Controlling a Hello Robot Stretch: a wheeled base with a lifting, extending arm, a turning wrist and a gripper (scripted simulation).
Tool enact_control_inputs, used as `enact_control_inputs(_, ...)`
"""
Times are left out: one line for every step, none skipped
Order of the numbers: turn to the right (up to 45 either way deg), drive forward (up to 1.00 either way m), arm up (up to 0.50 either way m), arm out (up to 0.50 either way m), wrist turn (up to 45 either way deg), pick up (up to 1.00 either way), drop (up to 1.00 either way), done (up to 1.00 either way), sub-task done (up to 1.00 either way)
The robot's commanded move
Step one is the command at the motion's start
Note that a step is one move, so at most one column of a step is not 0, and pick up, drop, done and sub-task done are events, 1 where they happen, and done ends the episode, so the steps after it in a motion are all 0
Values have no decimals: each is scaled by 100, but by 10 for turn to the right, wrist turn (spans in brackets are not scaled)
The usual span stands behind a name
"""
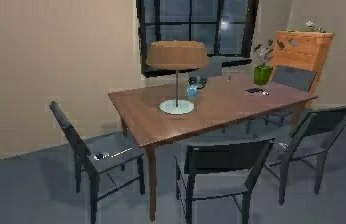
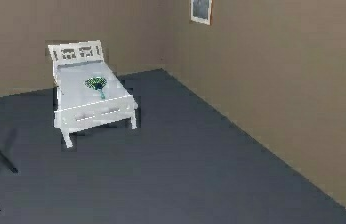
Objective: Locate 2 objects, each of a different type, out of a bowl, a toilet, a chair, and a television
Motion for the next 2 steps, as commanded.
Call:
enact_control_inputs(120,0,0,0,0,0,0,0,0)
enact_control_inputs(0,0,0,0,0,0,0,100,0)
